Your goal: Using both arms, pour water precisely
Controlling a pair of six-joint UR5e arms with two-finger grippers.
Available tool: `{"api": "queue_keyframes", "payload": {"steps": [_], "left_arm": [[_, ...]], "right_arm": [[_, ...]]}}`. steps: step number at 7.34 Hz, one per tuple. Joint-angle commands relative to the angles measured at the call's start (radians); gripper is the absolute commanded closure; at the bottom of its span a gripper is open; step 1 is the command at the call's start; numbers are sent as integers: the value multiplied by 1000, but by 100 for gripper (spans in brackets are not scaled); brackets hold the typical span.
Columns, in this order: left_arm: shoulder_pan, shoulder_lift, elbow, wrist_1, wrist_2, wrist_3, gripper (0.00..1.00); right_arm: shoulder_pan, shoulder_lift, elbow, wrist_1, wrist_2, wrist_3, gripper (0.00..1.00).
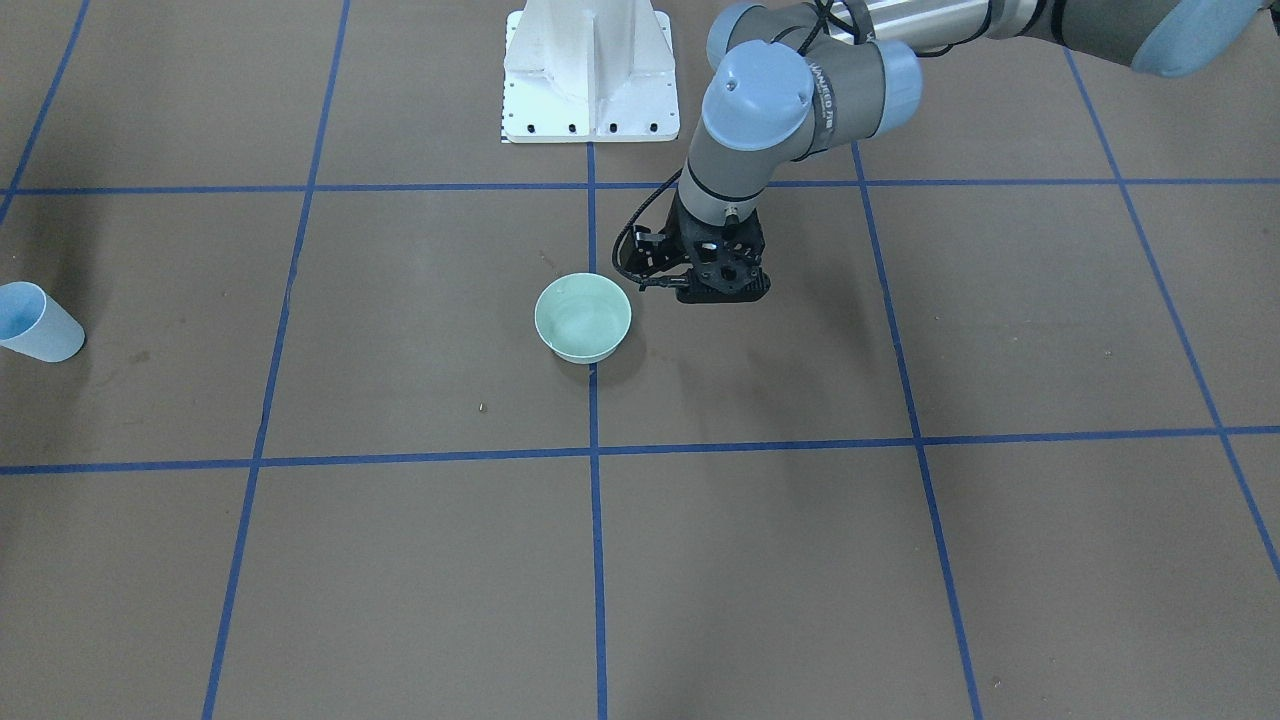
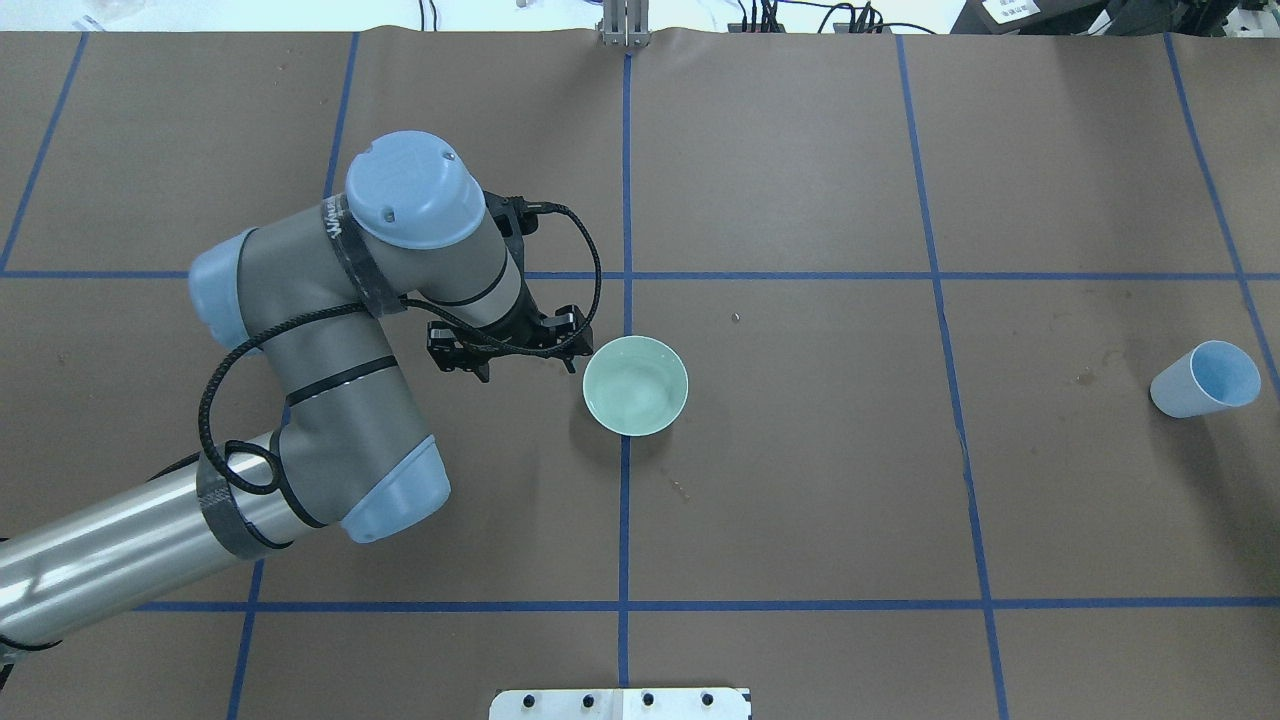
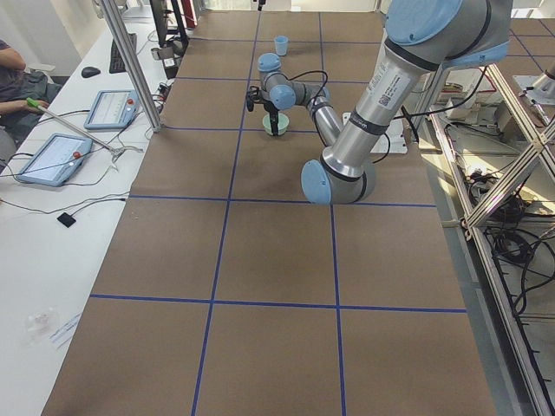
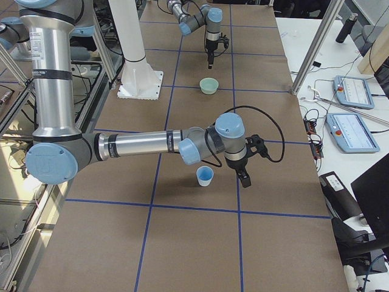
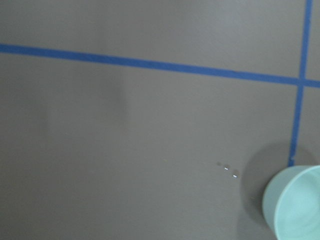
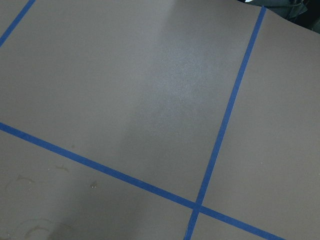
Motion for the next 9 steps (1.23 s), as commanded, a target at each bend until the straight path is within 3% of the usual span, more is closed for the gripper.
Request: {"api": "queue_keyframes", "payload": {"steps": [1, 3, 8, 9], "left_arm": [[34, -85, 110, -5, 11, -2, 0], [39, -92, 171, -54, 11, -2, 8], [51, -99, 210, -66, 11, -13, 43], [54, -100, 210, -66, 11, -23, 56]], "right_arm": [[7, 17, 27, -117, 12, -24, 1], [7, 14, 27, -117, 12, -18, 1], [7, 11, 27, -117, 11, -15, 1], [6, 11, 27, -117, 12, -15, 1]]}}
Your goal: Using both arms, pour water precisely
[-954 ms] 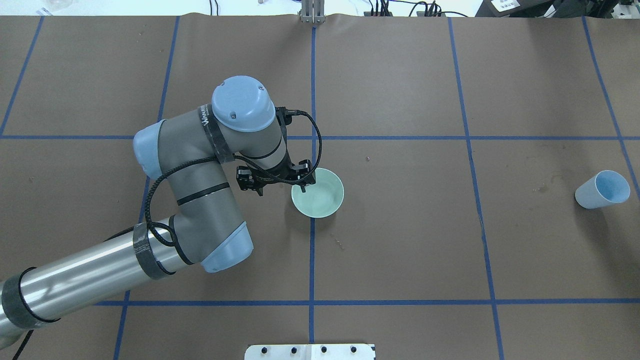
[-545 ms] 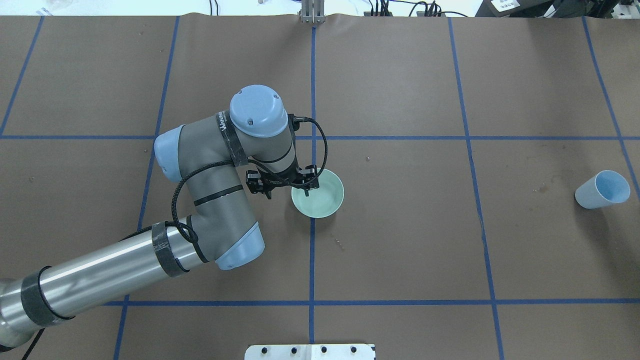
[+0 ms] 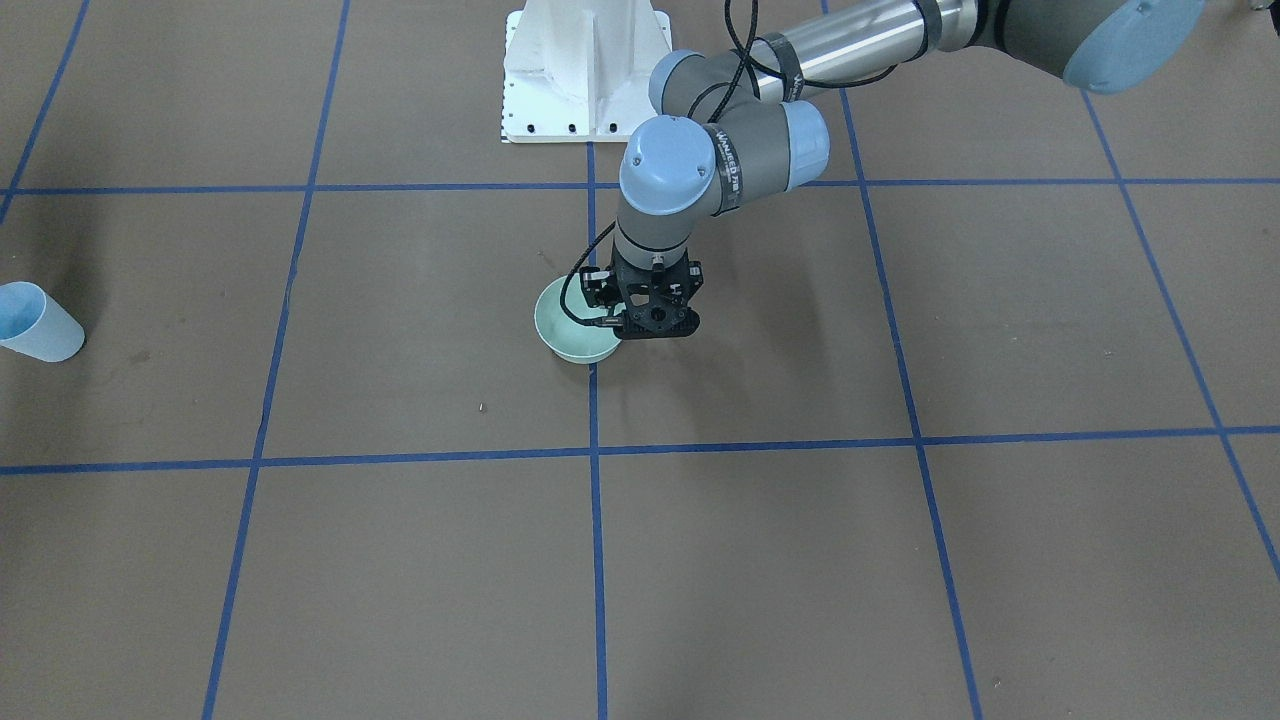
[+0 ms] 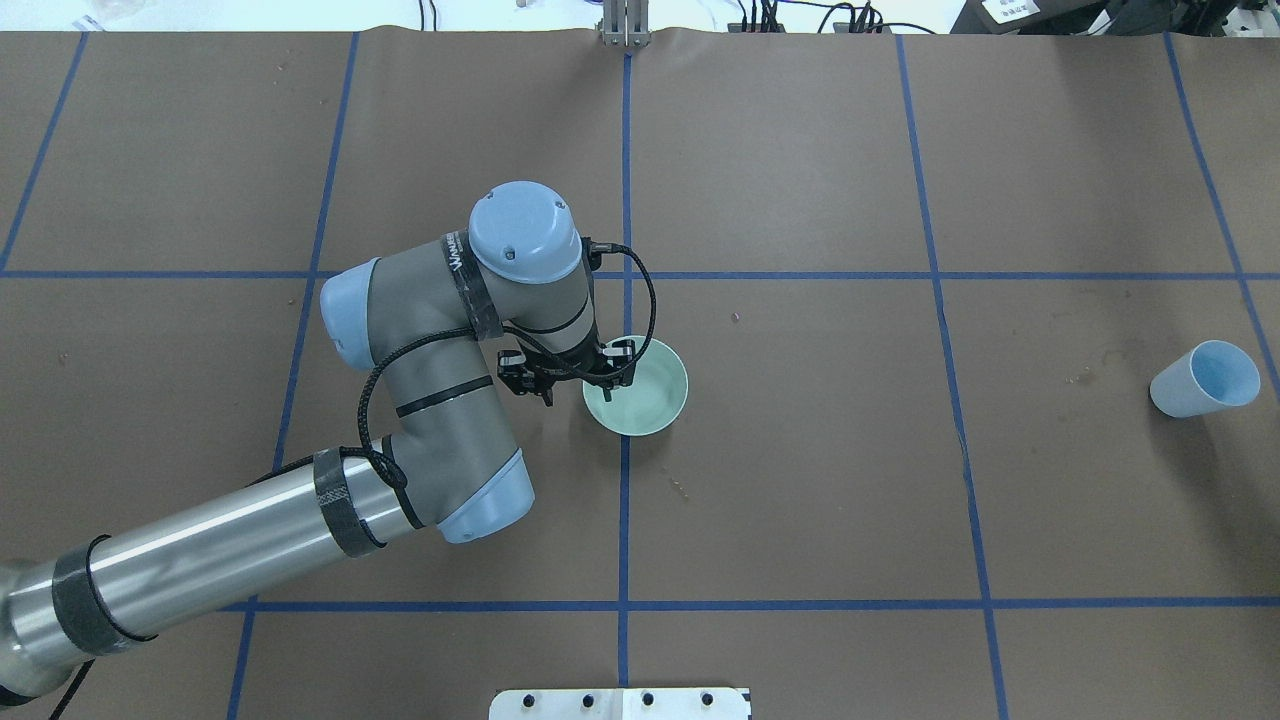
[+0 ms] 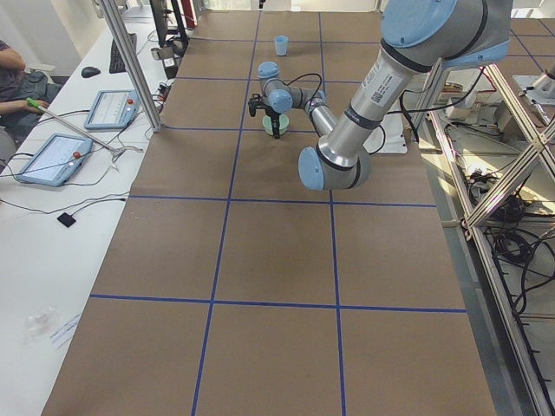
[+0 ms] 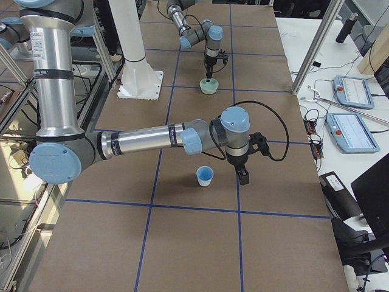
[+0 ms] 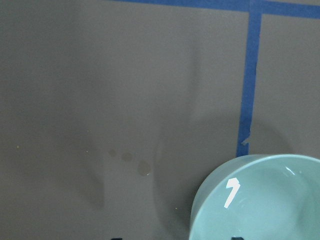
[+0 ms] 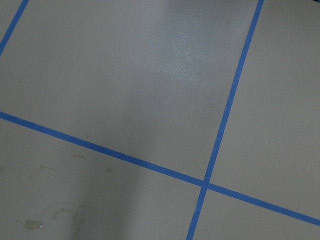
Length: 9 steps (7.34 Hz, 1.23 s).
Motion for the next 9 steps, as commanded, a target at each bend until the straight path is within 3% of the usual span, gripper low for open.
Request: {"api": "queue_keyframes", "payload": {"steps": [1, 2, 3, 5, 6, 7, 9], "left_arm": [[3, -2, 1, -2, -2, -11, 74], [5, -2, 1, -3, -2, -11, 95], [3, -3, -4, -17, -2, -11, 100], [-55, -19, -43, -6, -33, -19, 100], [-127, -5, -89, -3, -134, -14, 100], [-205, 60, -141, -12, -232, -2, 100], [-308, 293, -299, -14, -297, 225, 100]], "right_arm": [[-1, 0, 0, 0, 1, 0, 1], [-1, 0, 0, 0, 1, 0, 1], [-1, 0, 0, 0, 1, 0, 1], [0, 4, 0, 0, 1, 0, 1], [-1, 6, 0, 0, 1, 2, 1], [-1, 7, 0, 0, 1, 2, 1], [-1, 9, 0, 0, 1, 2, 1]]}}
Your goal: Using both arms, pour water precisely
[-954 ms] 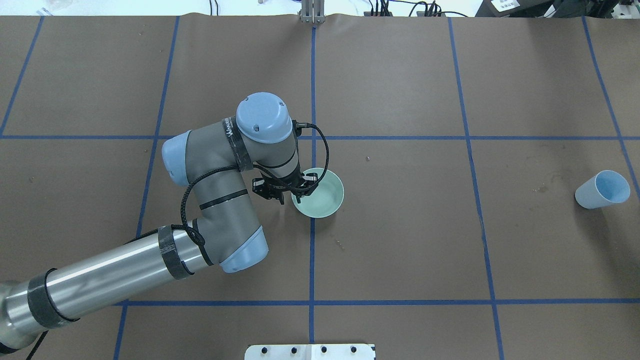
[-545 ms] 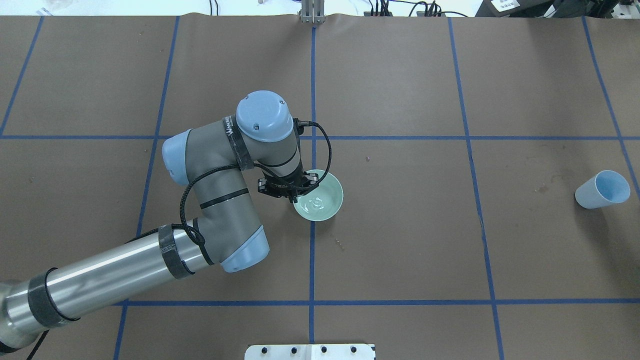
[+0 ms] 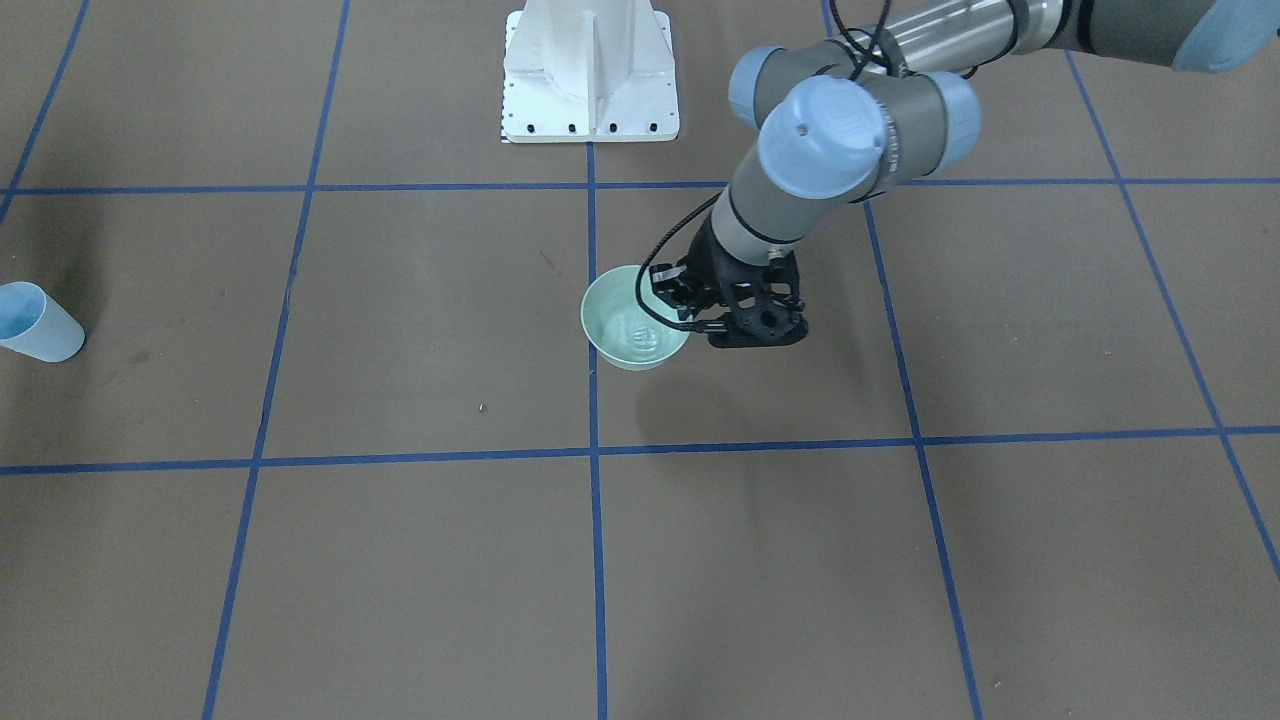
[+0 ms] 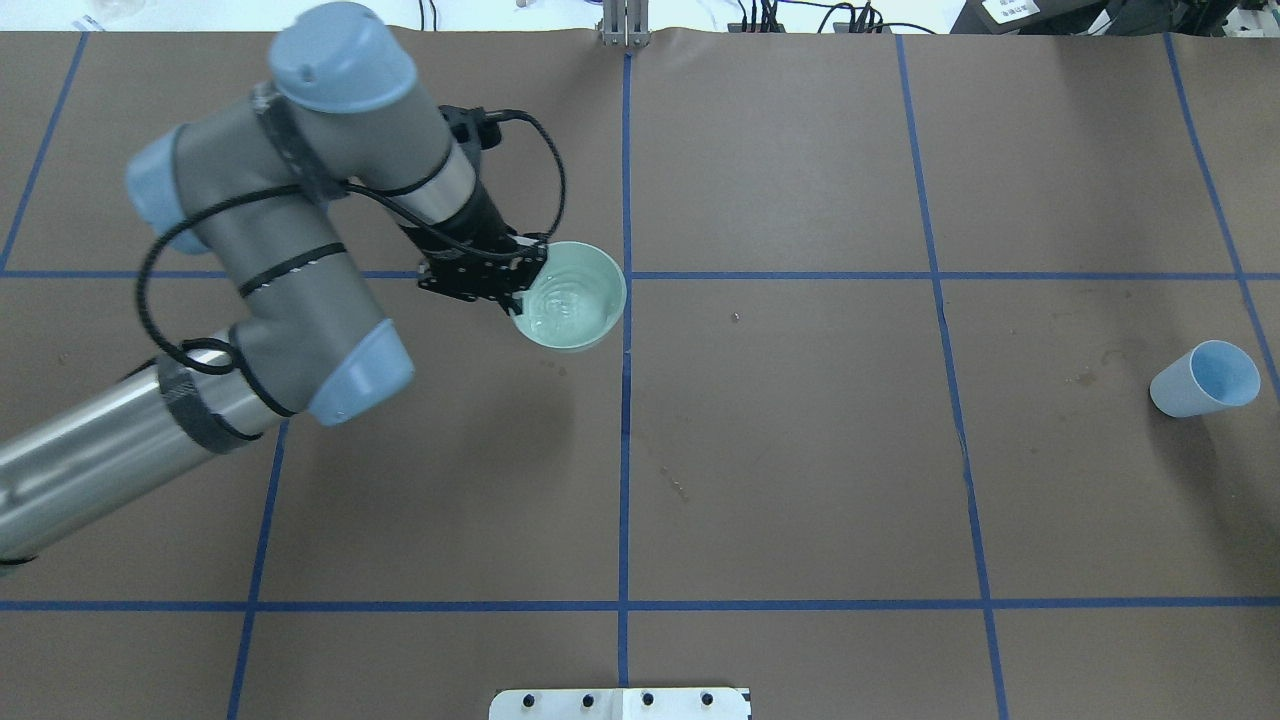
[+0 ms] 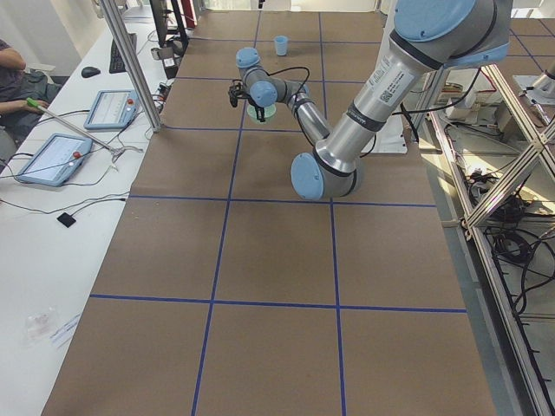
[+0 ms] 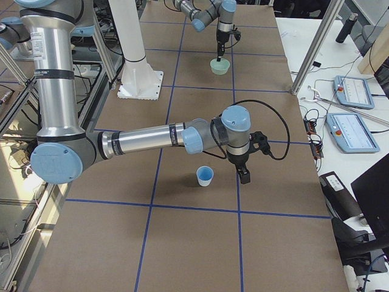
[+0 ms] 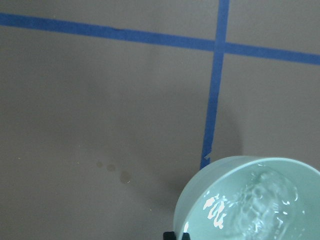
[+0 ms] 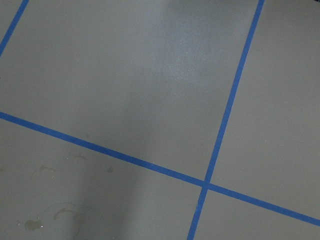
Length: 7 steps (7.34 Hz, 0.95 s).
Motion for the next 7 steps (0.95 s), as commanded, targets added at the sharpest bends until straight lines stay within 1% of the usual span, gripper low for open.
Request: {"api": "queue_keyframes", "payload": {"steps": [1, 2, 3, 4, 5, 6, 7], "left_arm": [[-136, 258, -127, -3, -87, 272, 100], [-186, 373, -141, -9, -99, 427, 100], [-226, 482, -144, -43, -100, 562, 100], [-241, 579, -142, -88, -98, 620, 100], [-252, 665, -135, -174, -100, 637, 100], [-273, 739, -107, -236, -100, 693, 100], [-290, 746, -65, -264, -101, 711, 100]], "right_arm": [[0, 2, 2, 0, 0, 0, 1], [0, 2, 2, 0, 20, 2, 1], [0, 2, 2, -1, 34, 3, 1], [0, 2, 2, 0, 34, 3, 1], [0, 2, 3, 0, 34, 3, 1], [0, 2, 3, 0, 34, 3, 1], [0, -2, 5, 0, 35, 3, 1]]}}
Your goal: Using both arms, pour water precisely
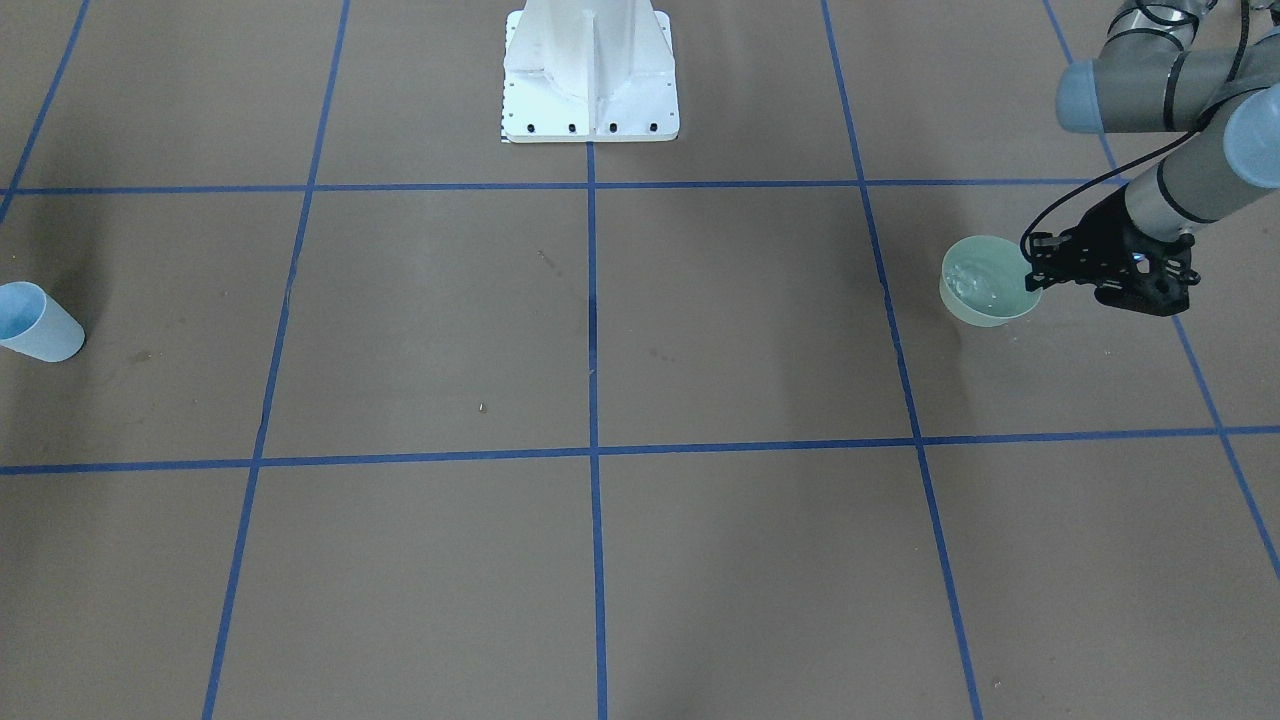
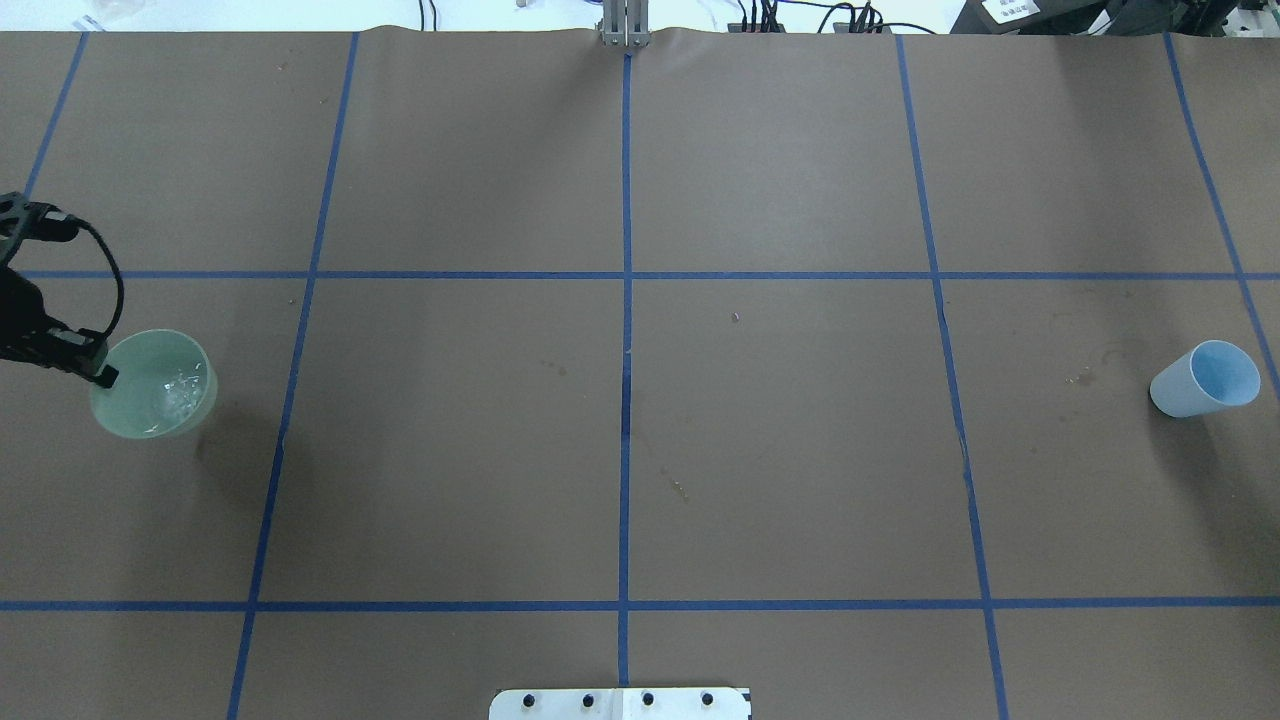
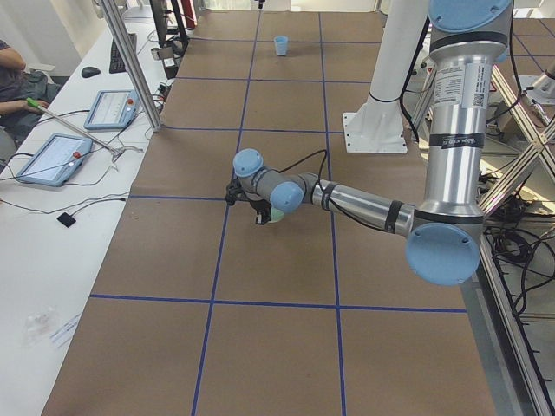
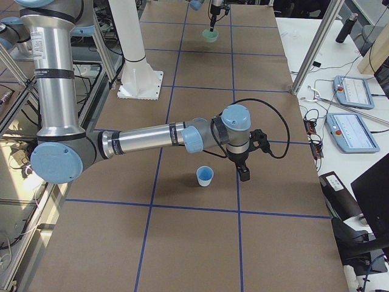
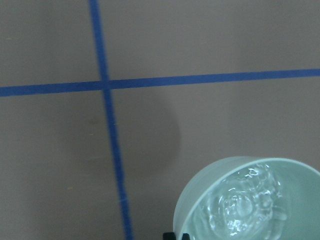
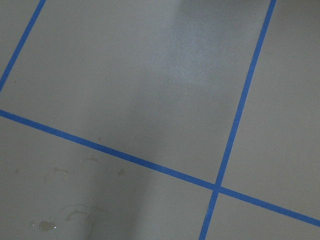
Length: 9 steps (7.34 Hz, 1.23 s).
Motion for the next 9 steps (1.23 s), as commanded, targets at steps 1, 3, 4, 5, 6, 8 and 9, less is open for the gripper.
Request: {"api": "queue_keyframes", "payload": {"steps": [1, 3, 4, 5, 6, 8, 9], "left_arm": [[-31, 46, 90, -79, 0, 40, 100], [-42, 40, 127, -107, 0, 39, 100], [-42, 37, 130, -106, 0, 39, 96], [-43, 31, 135, -106, 0, 37, 1], [-48, 29, 132, -106, -1, 37, 0], [-188, 0, 109, -92, -73, 40, 0], [-210, 2, 84, -92, -67, 64, 0]], "right_arm": [[0, -2, 3, 0, 5, 0, 1], [0, -5, 11, 0, 5, 0, 1], [0, -5, 9, 0, 5, 0, 1], [0, -5, 9, 0, 5, 0, 1], [0, -5, 11, 0, 6, 0, 1], [-2, -7, 9, 0, 14, 3, 1], [0, -10, 6, 0, 73, 5, 1]]}}
